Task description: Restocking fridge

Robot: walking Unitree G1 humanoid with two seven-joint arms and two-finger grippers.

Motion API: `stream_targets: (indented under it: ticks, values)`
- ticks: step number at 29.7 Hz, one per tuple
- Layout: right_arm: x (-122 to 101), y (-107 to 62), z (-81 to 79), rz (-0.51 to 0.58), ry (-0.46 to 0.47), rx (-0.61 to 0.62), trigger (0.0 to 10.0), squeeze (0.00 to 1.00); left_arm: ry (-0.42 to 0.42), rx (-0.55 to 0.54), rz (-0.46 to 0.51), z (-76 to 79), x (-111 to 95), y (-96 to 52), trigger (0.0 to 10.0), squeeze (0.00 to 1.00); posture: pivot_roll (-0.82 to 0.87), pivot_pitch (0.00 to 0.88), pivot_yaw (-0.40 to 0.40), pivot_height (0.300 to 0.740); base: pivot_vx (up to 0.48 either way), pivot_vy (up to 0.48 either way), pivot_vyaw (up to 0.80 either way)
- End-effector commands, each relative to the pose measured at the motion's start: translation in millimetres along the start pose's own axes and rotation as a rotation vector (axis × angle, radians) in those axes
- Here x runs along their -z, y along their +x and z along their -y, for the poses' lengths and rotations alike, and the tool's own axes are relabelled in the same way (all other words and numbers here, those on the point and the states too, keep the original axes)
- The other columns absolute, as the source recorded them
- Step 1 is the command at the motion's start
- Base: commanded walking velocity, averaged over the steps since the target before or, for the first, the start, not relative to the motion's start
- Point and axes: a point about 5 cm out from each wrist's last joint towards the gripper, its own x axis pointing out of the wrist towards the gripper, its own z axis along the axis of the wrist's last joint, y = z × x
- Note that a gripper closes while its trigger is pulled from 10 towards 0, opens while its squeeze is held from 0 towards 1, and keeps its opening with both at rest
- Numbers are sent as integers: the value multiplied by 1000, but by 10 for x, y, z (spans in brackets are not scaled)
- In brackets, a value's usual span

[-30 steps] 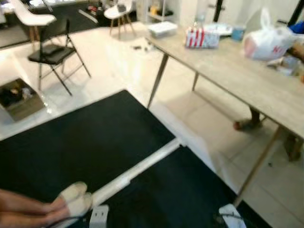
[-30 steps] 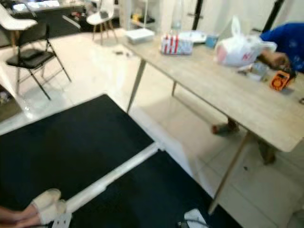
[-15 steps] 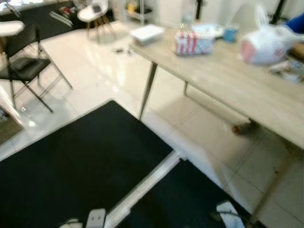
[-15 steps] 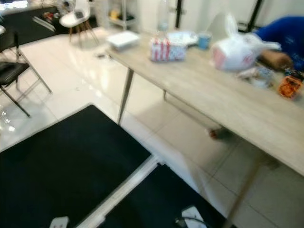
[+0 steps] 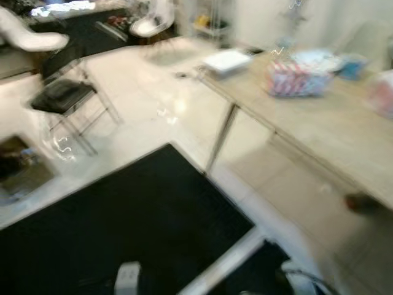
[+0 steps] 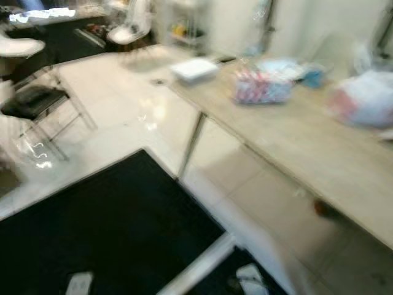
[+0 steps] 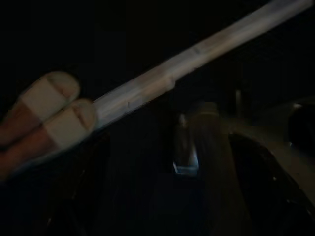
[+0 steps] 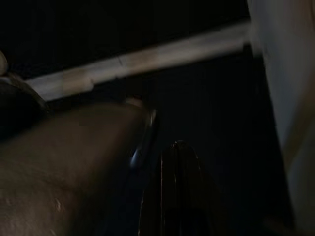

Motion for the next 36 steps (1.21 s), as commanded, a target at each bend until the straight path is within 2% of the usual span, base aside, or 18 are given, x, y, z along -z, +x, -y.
stream_targets:
  ticks: [1, 36]
  values:
    - [26, 5, -33, -1, 13, -2, 10000, 0, -4, -10, -6, -26, 6, -6, 10000, 0, -46, 0, 12, 740, 480, 0, 0]
    - [-6, 8, -38, 15, 25, -16, 10000, 0, -6, -3, -1, 1, -12, 4, 10000, 0, -45, 0, 11, 740, 480, 0, 0]
